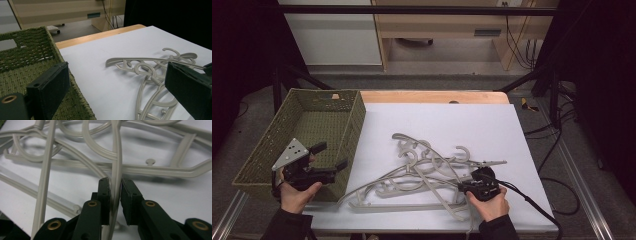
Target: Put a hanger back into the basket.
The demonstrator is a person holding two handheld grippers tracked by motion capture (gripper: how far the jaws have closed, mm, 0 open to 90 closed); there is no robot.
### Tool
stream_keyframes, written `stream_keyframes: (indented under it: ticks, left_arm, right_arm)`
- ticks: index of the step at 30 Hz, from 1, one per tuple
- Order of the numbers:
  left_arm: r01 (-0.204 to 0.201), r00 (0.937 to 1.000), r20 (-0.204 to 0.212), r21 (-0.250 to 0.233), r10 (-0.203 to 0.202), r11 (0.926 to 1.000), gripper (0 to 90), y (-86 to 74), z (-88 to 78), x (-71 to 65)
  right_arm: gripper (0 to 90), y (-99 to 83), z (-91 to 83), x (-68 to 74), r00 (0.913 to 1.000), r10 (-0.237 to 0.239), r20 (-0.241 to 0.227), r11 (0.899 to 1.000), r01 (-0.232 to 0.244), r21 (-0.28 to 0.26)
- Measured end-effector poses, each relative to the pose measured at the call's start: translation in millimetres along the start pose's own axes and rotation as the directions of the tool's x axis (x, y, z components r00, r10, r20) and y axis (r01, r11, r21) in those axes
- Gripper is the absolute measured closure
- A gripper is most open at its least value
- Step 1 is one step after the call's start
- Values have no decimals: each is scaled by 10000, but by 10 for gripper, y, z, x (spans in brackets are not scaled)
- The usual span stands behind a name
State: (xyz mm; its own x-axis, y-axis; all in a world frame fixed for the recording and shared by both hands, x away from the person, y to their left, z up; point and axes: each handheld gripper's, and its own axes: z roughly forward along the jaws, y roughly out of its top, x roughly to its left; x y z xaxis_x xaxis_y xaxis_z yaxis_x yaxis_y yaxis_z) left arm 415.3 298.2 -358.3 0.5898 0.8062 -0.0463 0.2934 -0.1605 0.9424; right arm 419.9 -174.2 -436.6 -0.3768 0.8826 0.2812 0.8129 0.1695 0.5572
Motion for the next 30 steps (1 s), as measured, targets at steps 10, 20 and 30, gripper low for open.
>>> stream_keyframes:
  ticks: [10, 20, 30]
  left_arm:
    - [-10, 10000, -6, -5, 10, 10000, 56, 0, -1, 2]
    - [-12, 10000, -6, 22, 12, 10000, 56, -3, 7, -1]
    - [-10, 10000, -2, 31, 10, 10000, 57, -5, 7, 2]
  right_arm:
    - [819, 38, -42, -106, 9999, 113, -32, 9999, -113, -130]
    - [823, 72, -208, -212, 9977, 237, -634, 9920, -313, -1220]
    - [825, 89, -271, -226, 9964, 178, -830, 9811, -333, -1905]
